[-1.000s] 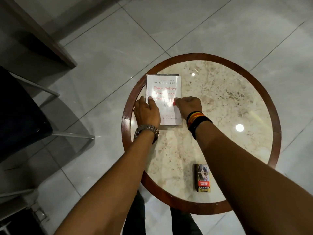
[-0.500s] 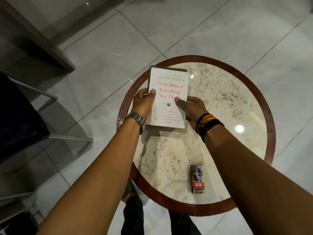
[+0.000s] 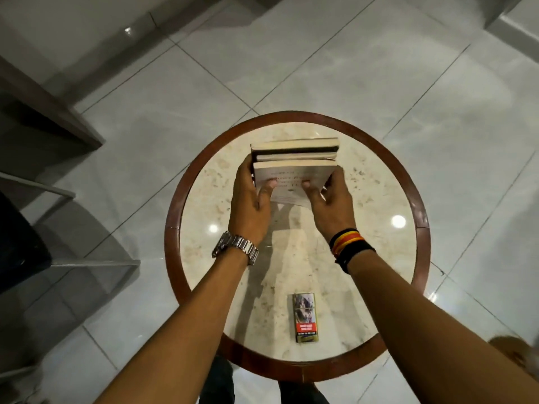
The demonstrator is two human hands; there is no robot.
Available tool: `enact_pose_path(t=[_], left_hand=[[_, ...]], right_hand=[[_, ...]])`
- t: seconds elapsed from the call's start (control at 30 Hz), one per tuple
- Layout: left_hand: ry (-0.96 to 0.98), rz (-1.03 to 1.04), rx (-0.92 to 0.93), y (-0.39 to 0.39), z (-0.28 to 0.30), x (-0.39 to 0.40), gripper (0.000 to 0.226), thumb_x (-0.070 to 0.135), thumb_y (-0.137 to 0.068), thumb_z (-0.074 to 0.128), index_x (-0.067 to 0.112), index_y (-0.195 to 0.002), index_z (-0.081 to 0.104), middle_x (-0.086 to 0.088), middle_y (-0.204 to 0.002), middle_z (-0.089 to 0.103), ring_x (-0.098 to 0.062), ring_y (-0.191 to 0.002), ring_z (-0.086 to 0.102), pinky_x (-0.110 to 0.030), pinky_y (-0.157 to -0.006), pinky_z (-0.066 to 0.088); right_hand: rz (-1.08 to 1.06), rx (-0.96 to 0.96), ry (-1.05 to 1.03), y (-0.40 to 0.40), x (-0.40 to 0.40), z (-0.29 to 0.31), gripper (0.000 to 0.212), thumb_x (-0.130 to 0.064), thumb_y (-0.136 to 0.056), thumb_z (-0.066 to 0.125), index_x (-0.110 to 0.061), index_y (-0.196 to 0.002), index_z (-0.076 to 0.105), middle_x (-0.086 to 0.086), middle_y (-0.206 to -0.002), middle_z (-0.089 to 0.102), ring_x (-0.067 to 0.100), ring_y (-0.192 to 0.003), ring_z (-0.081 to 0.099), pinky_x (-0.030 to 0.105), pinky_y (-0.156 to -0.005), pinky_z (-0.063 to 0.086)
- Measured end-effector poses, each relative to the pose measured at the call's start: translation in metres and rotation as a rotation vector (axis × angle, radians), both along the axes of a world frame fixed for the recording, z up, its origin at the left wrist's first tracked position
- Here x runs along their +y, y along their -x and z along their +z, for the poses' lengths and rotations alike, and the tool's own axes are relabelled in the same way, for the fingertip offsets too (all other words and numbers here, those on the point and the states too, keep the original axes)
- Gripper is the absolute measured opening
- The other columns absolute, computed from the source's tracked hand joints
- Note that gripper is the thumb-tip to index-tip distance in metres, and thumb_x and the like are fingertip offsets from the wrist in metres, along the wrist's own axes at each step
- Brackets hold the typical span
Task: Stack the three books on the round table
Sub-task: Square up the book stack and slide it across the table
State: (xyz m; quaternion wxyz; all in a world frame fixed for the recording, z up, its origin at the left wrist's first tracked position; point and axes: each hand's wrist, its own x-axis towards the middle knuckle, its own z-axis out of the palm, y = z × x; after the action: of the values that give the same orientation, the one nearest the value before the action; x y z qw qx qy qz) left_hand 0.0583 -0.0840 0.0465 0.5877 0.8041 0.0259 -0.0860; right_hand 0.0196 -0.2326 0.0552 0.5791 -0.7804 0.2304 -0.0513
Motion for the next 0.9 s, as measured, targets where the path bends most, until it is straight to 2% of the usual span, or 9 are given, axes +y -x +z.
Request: enact_pose_path(t=[0.07,0.17,0.27,0.33,0.43,0.53,0.67,0.8,0.9], left_hand=[[-0.029,0.013,-0.001,0.004,-0.006,-0.006,0.067,0.024,-0.102,0.061,0.025,-0.160,0.026,-0.008,-0.158,0.047,-0.026,-0.142,0.052,-0.042,-0.098,0.062],[-0.110,0.031,-0.017,0.004,-0.012,-0.007,0.064,0.032,-0.104,0.058,0.025,-0.159,0.026,-0.009,-0.156,0.047,-0.028,-0.141,0.053,-0.049,-0.099,0.062],[-0.117,0.068,-0.004,-0.001,-0.011,-0.010,0.059,0.037,-0.102,0.061,0.025,-0.153,0.035,-0.006,-0.149,0.055,-0.025,-0.133,0.060,-0.047,-0.094,0.064],[-0.101,0.082,0.005,-0.005,-0.005,-0.016,0.054,0.036,-0.101,0.064,0.024,-0.148,0.041,-0.004,-0.145,0.059,-0.021,-0.125,0.063,-0.042,-0.091,0.063],[-0.097,0.075,0.023,-0.014,0.006,-0.035,0.051,0.037,-0.099,0.067,0.021,-0.143,0.048,-0.004,-0.140,0.062,-0.020,-0.118,0.066,-0.036,-0.086,0.064],[-0.098,0.098,0.142,-0.021,0.011,-0.068,0.048,0.033,-0.097,0.070,0.017,-0.140,0.054,0.000,-0.133,0.057,-0.018,-0.112,0.063,-0.016,-0.071,0.053],[-0.060,0.115,0.321,-0.020,0.002,-0.114,0.045,0.028,-0.096,0.073,0.012,-0.136,0.060,-0.007,-0.127,0.066,-0.024,-0.107,0.066,-0.029,-0.078,0.049],[-0.056,0.123,0.415,-0.012,-0.023,-0.147,0.044,0.027,-0.093,0.076,0.009,-0.131,0.060,-0.008,-0.126,0.072,-0.020,-0.096,0.064,-0.029,-0.082,0.049],[-0.068,0.126,0.429,-0.008,-0.042,-0.164,0.032,0.026,-0.090,0.079,0.012,-0.113,0.062,-0.011,-0.125,0.073,-0.024,-0.098,0.069,-0.032,-0.084,0.054]], right_hand=[[0.014,0.006,0.033,0.003,-0.001,-0.007,0.043,-0.018,-0.100,0.060,-0.017,-0.140,0.046,-0.001,-0.133,0.063,0.017,-0.121,0.060,0.035,-0.101,0.055],[0.026,0.027,0.041,-0.002,-0.003,-0.010,0.043,-0.023,-0.101,0.057,-0.021,-0.142,0.047,-0.002,-0.135,0.062,0.020,-0.123,0.059,0.039,-0.102,0.054],[0.025,0.016,0.029,-0.006,-0.010,-0.009,0.041,-0.030,-0.099,0.058,-0.023,-0.139,0.050,-0.004,-0.133,0.063,0.017,-0.121,0.060,0.037,-0.099,0.055],[0.008,0.019,-0.012,-0.008,-0.019,-0.004,0.039,-0.032,-0.098,0.061,-0.022,-0.136,0.054,-0.005,-0.128,0.064,0.015,-0.114,0.063,0.027,-0.091,0.057],[-0.022,0.049,-0.067,-0.013,-0.042,0.003,0.038,-0.034,-0.096,0.064,-0.019,-0.131,0.060,-0.002,-0.121,0.069,0.018,-0.101,0.069,0.027,-0.080,0.061],[-0.065,0.146,-0.069,-0.017,-0.074,0.009,0.028,-0.029,-0.096,0.066,-0.017,-0.122,0.067,-0.003,-0.109,0.073,0.014,-0.090,0.071,0.029,-0.076,0.063],[-0.107,0.330,-0.062,-0.014,-0.114,0.011,0.020,-0.028,-0.095,0.068,-0.012,-0.107,0.073,0.000,-0.091,0.074,0.014,-0.076,0.071,0.022,-0.061,0.052],[-0.162,0.466,-0.070,-0.005,-0.143,0.003,0.024,-0.030,-0.094,0.070,-0.008,-0.101,0.074,0.004,-0.088,0.075,0.022,-0.076,0.071,0.022,-0.063,0.055],[-0.164,0.538,-0.035,0.001,-0.161,-0.002,0.024,-0.030,-0.096,0.067,-0.009,-0.107,0.072,0.003,-0.096,0.074,0.008,-0.062,0.062,0.008,-0.036,0.038]])
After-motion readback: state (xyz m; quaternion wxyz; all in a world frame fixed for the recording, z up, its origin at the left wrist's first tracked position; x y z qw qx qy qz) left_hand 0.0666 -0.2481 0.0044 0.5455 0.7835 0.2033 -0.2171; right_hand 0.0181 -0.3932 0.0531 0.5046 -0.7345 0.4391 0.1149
